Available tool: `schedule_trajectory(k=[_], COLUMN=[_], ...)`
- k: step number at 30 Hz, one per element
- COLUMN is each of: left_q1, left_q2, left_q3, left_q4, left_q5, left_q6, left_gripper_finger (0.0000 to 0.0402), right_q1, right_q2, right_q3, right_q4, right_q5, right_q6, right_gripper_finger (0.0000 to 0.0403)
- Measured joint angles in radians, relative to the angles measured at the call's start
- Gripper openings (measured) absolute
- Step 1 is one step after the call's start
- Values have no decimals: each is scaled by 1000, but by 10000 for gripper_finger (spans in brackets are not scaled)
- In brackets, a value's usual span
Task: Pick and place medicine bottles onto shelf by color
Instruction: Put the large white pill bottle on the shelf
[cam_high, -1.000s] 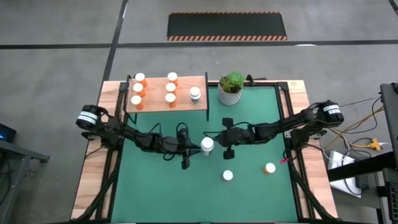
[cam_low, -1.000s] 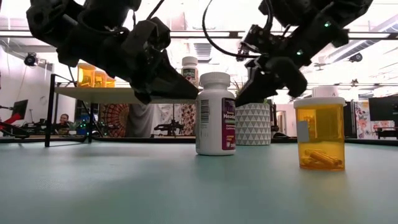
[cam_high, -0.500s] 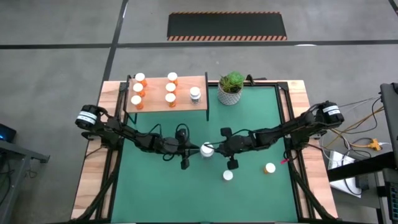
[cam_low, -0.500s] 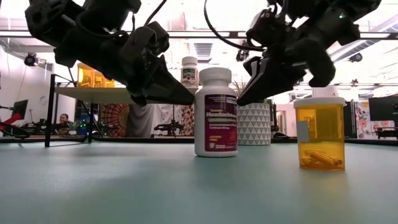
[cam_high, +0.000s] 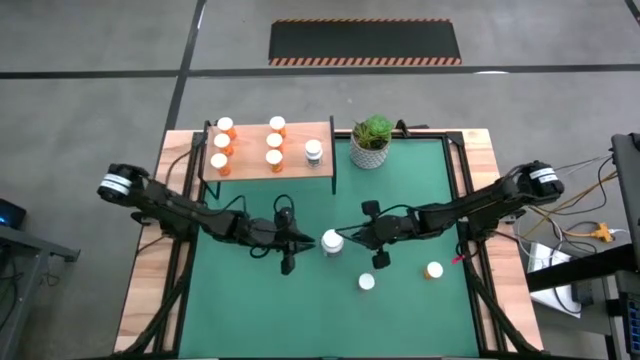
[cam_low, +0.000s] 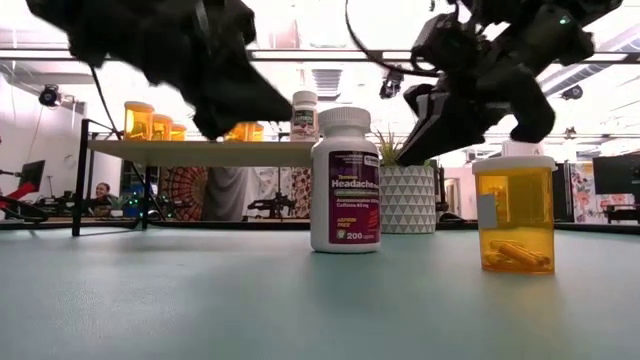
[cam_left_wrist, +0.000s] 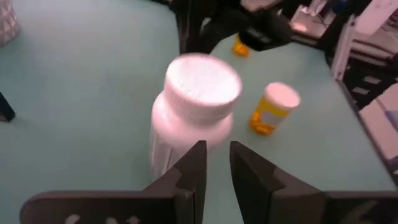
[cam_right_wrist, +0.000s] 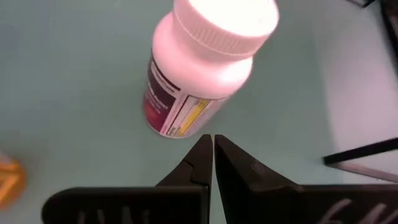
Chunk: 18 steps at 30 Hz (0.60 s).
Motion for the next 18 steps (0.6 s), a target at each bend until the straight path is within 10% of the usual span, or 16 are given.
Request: schedule_trajectory(k=[18], left_q1=[-44], left_q2=[86], left_q3=[461], left_q4=[-532], left_q5=[-110], left_q6=[57], left_gripper_finger=[92], right_q1=[0], right_q2=[-384], right_q3=[-198], right_q4=[80], right_q5=[26], right_q6=[-95], right_gripper_finger=[11])
